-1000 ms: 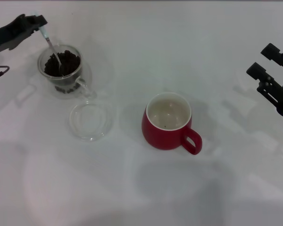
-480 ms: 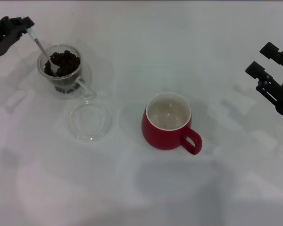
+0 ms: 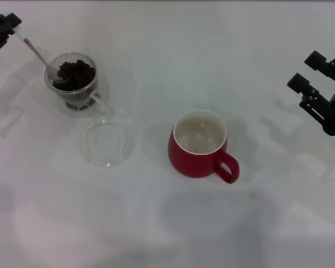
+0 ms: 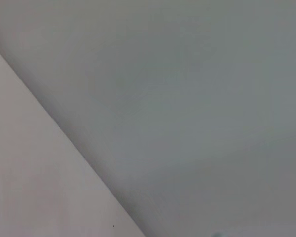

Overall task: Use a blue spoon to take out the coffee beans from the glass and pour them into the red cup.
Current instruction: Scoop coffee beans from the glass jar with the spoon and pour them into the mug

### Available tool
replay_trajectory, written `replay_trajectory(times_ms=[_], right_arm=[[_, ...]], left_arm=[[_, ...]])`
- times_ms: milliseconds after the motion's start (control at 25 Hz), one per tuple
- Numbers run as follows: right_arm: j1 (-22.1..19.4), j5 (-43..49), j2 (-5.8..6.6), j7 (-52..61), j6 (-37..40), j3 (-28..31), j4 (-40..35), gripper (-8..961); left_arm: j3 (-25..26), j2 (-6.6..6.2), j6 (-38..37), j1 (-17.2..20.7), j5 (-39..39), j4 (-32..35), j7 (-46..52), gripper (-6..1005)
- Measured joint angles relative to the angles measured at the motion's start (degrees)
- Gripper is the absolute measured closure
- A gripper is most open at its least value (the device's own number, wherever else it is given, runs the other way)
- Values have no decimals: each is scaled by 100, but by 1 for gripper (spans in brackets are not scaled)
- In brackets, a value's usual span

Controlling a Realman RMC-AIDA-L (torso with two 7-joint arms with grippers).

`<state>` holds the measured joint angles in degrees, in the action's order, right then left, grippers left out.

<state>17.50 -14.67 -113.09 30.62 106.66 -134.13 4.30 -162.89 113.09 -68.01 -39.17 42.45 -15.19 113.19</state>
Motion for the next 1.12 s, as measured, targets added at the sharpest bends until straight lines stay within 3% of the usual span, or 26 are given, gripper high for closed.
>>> replay_trajectory(times_ms=[640,1120], right_arm=[[81,0,4,-20,-121,10,0,407],[80,4,-8,-22,-150,-13,0,407]], left_arm=[[-5,-24,-496,153,343,-2,220,875],[-7,44,-473,220,280,-194,-228,875]])
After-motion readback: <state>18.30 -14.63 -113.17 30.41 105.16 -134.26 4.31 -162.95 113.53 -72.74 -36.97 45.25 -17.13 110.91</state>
